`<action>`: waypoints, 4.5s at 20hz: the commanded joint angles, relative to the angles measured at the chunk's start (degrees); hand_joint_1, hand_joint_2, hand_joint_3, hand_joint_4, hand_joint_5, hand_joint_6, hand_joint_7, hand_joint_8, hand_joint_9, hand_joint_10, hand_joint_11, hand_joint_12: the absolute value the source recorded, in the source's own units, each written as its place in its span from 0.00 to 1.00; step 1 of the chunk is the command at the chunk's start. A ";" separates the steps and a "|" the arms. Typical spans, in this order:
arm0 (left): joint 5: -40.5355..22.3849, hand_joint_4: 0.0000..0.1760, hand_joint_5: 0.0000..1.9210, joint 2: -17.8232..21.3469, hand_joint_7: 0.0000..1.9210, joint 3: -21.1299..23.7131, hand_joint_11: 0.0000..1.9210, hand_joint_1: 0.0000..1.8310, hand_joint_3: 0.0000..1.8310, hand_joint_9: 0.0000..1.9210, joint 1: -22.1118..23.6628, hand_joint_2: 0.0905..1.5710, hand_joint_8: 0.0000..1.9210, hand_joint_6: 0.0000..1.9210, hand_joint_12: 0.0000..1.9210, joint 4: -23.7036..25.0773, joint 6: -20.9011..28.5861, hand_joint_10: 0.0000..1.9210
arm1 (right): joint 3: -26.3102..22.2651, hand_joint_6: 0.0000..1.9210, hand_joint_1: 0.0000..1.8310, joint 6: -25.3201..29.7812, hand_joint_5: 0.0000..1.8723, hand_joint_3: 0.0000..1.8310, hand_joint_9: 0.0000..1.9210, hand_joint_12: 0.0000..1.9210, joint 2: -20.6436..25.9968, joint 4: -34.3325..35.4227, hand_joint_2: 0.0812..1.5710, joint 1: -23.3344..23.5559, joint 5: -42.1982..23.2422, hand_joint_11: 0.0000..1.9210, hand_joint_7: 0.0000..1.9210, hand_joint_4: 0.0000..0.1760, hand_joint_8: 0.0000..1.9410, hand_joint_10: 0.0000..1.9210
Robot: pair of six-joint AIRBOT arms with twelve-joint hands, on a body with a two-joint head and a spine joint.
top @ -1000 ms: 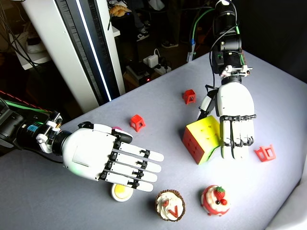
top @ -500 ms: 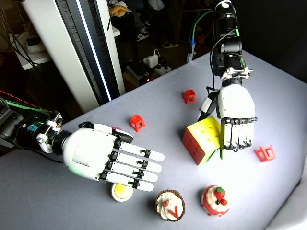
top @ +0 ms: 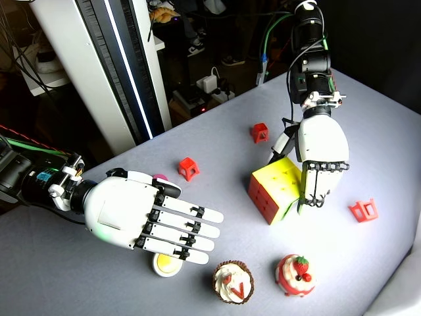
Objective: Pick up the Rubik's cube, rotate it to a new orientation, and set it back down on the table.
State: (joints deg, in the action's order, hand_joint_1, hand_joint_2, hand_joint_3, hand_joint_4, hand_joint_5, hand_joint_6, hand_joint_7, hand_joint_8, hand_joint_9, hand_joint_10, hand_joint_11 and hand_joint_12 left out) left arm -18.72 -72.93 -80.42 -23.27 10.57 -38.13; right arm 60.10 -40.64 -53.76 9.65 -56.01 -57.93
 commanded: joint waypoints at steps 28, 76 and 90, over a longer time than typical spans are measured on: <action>-12.80 0.00 0.37 2.03 0.31 1.07 0.33 0.63 0.00 0.23 1.08 0.80 0.89 0.65 1.00 -5.15 -1.43 1.00 | 9.97 0.00 0.52 11.47 0.00 0.01 0.00 0.00 -12.81 -0.09 0.76 7.86 -8.58 0.00 0.00 0.00 0.00 0.00; -17.71 0.00 0.54 1.94 0.37 1.82 0.05 0.60 0.00 0.17 0.67 0.67 0.37 0.48 1.00 -4.73 0.61 0.61 | 22.31 0.00 0.65 28.14 0.00 0.00 0.00 0.00 -22.30 -5.38 0.67 9.23 0.53 0.01 0.00 0.03 0.00 0.00; -19.35 0.00 0.47 2.10 0.35 2.06 0.28 0.62 0.00 0.30 0.38 0.72 0.64 0.59 1.00 -3.94 1.74 0.82 | 23.01 0.00 0.53 29.17 0.00 0.00 0.00 0.06 -22.96 -7.98 0.63 11.10 1.56 0.00 0.00 0.20 0.00 0.00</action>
State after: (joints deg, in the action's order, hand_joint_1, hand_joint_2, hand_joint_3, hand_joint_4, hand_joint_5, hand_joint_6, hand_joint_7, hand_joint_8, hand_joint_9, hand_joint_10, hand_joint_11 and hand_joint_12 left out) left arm -29.19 -71.31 -78.50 -23.33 7.77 -37.23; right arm 83.07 -10.50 -75.59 2.42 -44.77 -53.32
